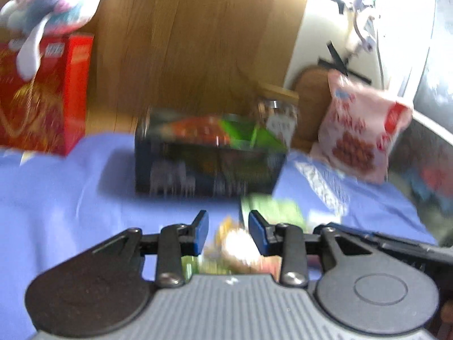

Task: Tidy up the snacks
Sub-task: 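Carry the jerky packet with the right gripper and release it into the tin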

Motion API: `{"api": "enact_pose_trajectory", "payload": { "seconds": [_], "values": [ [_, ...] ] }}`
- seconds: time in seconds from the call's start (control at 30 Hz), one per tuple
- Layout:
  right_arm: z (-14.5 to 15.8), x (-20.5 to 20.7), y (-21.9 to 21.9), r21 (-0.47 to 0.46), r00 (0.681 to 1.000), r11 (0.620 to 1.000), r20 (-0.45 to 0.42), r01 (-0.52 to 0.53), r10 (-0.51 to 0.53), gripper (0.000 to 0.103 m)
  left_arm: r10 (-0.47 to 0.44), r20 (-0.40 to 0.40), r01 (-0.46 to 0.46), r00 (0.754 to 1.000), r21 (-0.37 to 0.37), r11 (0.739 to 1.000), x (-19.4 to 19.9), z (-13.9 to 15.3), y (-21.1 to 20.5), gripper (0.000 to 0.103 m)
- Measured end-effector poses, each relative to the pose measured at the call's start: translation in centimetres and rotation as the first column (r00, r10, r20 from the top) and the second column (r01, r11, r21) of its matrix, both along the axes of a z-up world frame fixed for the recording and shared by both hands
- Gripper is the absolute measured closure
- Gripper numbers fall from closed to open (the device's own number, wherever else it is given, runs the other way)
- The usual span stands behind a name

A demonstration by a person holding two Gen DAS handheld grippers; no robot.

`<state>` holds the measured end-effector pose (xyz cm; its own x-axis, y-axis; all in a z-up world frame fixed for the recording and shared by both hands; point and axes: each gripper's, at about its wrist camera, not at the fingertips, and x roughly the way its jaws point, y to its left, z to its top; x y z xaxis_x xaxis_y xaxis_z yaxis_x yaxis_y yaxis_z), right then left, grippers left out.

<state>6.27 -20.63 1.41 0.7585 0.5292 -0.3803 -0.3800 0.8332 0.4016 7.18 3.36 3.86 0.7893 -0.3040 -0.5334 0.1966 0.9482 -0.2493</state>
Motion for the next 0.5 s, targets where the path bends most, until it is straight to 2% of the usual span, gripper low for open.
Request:
{"api": "enact_pose_trajectory", "payload": {
  "seconds": [0.1,0.2,0.27,0.37,0.43,0.5],
  "values": [
    [-1.4,-2.5,-0.2,0.008,0.999,1.000,-0.035,0.013,-0.012,0.066,0.007,-0.023,-0.007,1.000,-0.005,1.000,-2.7,-1.8,0.4,0.071],
    [-2.5,-4.0,0.0,-0.011,0.998,1.000,-0.068,0.004,-0.005,0.066,0.036,-0.062,-0.039,0.997,-0.048,0.998,-4.5,-3.3,1.8,0.068],
    [-2.5,-4.6,0.0,-0.045,0.998,0.999,-0.054,0.027,-0.030,0.066,0.051,-0.083,-0.057,0.995,-0.067,0.996,-5.1,-4.0,2.6,0.068],
    [-1.6,-4.7,-0.7,-0.070,0.996,0.994,0.008,0.087,-0.087,0.065,0.053,-0.051,-0.057,0.997,-0.084,0.995,-6.1,-4.5,3.3,0.068],
    [-1.1,-4.1,-1.2,-0.091,0.991,0.988,0.041,0.129,-0.125,0.059,0.053,-0.048,-0.058,0.997,-0.104,0.993,-6.3,-4.7,3.7,0.068],
    [-1.2,-3.3,-1.5,-0.116,0.988,0.982,0.056,0.148,-0.142,0.044,0.051,-0.046,-0.056,0.998,-0.111,0.992,-6.3,-4.7,3.9,0.068]
  ]
}}
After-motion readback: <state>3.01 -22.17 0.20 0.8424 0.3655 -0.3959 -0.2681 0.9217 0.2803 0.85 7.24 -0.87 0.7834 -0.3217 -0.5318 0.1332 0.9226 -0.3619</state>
